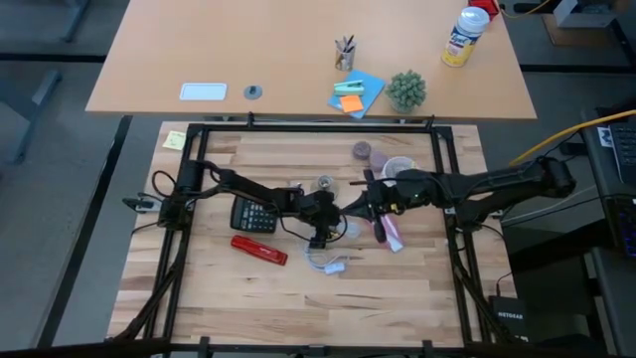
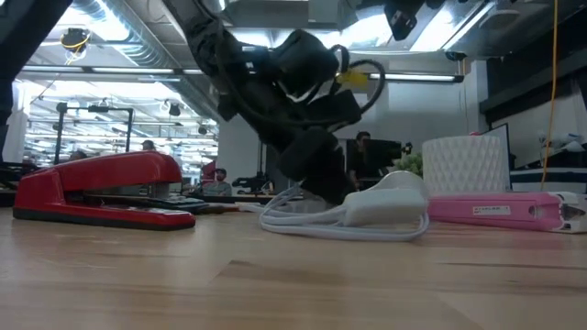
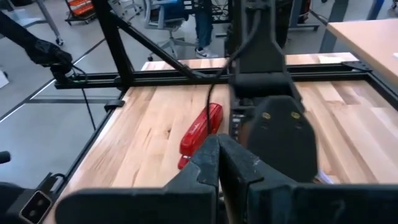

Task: Screw lightbulb
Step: Insert the white lightbulb into the golden lamp

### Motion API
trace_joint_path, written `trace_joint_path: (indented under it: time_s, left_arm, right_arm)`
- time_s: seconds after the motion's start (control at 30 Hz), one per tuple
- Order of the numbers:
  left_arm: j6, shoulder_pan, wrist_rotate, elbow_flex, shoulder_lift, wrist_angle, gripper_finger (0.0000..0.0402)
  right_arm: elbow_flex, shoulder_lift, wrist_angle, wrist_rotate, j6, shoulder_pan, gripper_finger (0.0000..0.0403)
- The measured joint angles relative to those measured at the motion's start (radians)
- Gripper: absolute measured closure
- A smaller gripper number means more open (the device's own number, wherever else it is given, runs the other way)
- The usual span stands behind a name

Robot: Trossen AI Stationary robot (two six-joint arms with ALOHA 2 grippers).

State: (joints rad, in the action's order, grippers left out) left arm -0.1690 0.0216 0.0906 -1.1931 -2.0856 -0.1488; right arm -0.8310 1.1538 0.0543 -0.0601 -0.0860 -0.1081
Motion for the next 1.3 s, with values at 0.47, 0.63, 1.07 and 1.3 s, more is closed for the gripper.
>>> trace_joint_path:
  time_s: [0.47, 0.63, 1.07, 1.3]
  left_arm:
    - [0.001, -0.010, 0.001, -0.057, 0.001, -0.002, 0.0202]
    - [-0.003, 0.001, 0.001, -0.073, 0.001, 0.010, 0.0202]
    - [-0.014, 0.006, 0.003, -0.074, 0.001, 0.057, 0.0202]
    - [-0.002, 0.006, 0.003, -0.072, -0.032, 0.060, 0.0202]
  right_arm:
    - [0.000, 0.000, -0.004, 0.000, 0.000, -0.003, 0.0395]
    - [0.000, 0.000, -0.005, 0.000, 0.001, -0.003, 0.0395]
    - [0.000, 0.000, -0.003, 0.000, 0.002, -0.003, 0.0395]
    - [0.000, 0.000, -0.004, 0.000, 0.002, -0.003, 0.0395]
